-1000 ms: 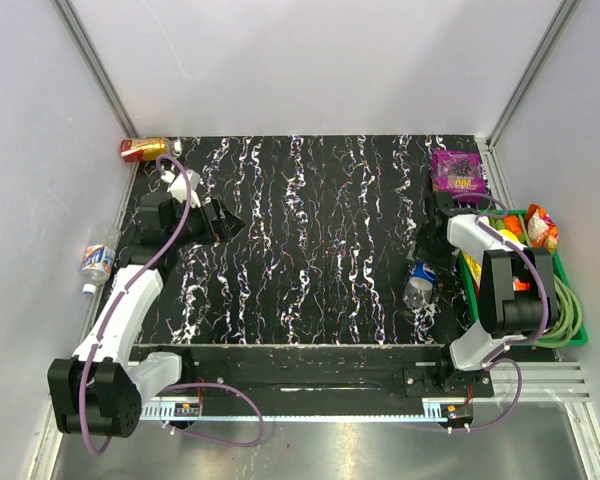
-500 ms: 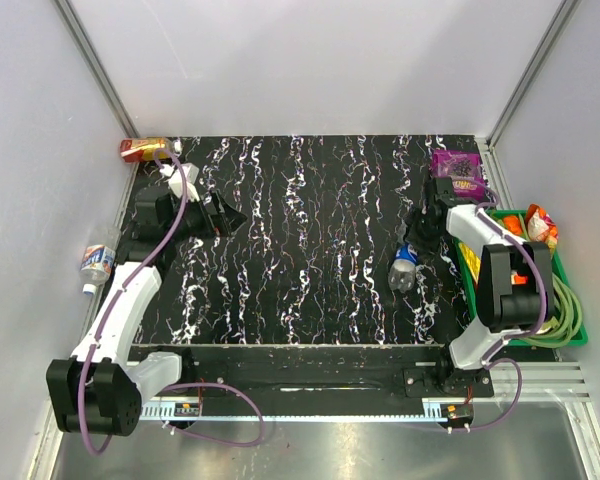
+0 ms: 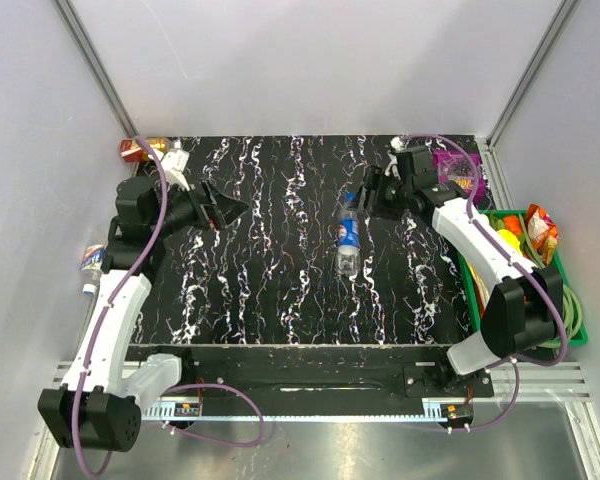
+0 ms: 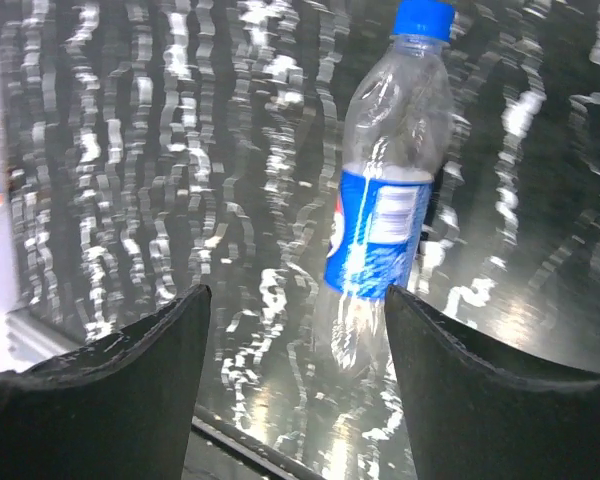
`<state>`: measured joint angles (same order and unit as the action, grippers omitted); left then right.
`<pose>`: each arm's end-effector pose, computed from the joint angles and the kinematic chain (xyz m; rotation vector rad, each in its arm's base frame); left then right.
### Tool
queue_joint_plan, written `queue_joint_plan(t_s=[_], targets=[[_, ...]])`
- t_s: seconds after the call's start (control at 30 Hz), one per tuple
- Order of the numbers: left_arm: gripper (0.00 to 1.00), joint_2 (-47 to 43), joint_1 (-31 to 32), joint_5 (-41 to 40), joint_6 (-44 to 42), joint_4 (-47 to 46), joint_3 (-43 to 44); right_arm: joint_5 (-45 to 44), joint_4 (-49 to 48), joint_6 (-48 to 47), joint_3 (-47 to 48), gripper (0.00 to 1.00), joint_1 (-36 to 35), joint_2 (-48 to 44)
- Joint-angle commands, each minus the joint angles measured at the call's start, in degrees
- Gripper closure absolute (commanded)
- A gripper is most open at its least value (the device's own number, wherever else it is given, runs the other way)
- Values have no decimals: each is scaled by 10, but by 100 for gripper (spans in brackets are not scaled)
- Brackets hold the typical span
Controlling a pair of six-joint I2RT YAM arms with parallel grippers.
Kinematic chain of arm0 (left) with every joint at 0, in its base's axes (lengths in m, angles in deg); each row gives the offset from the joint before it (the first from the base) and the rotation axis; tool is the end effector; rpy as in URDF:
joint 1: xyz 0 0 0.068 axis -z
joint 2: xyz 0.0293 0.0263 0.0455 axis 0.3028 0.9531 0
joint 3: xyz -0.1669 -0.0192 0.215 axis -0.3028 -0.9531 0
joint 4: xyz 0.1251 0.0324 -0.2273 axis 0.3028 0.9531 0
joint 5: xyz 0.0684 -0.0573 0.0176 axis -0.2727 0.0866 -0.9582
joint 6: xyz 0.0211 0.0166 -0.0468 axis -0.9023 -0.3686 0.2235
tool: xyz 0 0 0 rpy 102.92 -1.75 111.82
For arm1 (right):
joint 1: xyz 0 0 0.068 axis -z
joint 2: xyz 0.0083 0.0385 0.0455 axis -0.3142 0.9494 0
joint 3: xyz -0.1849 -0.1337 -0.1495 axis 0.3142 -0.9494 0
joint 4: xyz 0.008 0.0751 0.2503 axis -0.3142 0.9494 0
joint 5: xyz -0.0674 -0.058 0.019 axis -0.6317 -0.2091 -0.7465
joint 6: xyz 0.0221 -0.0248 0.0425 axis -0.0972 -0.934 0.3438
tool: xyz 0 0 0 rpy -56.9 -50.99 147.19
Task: Unscrew the bottle caps
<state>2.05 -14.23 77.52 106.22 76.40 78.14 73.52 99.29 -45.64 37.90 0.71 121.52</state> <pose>0.2171 -0.0353 0.3557 0.1285 1.9076 -0.9688 0.3173 0.1101 0.2977 0.0448 2.4178 0.6620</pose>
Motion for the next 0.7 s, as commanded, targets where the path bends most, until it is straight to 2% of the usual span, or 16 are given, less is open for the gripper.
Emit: queue_joint_plan(t_s=[0.0, 0.1, 0.27, 0.33, 0.43, 0.53, 0.57, 0.67], targets=[[1, -25, -3, 54, 7, -4, 49, 53, -78, 30, 64, 25, -44, -21], [1, -29, -4, 72, 12, -6, 51, 48, -111, 38, 83, 25, -61, -26], [1, -21, -3, 86, 9, -1, 45, 9, -77, 7, 106, 23, -63, 9], [1, -15, -3, 82, 8, 0, 34, 6, -66, -5, 110, 17, -63, 33], [1, 3, -3, 46, -6, 0, 11, 12, -31, -13, 136, 12, -64, 77], [1, 49, -3, 6, -27, 5, -4, 1, -25, -8, 130, 4, -65, 81], [1, 75, -1, -13, -35, 26, 4, -7, -25, -9, 124, 0, -65, 76], [1, 153, 17, -76, -82, 107, 63, -30, -24, -17, 110, 0, -65, 61]])
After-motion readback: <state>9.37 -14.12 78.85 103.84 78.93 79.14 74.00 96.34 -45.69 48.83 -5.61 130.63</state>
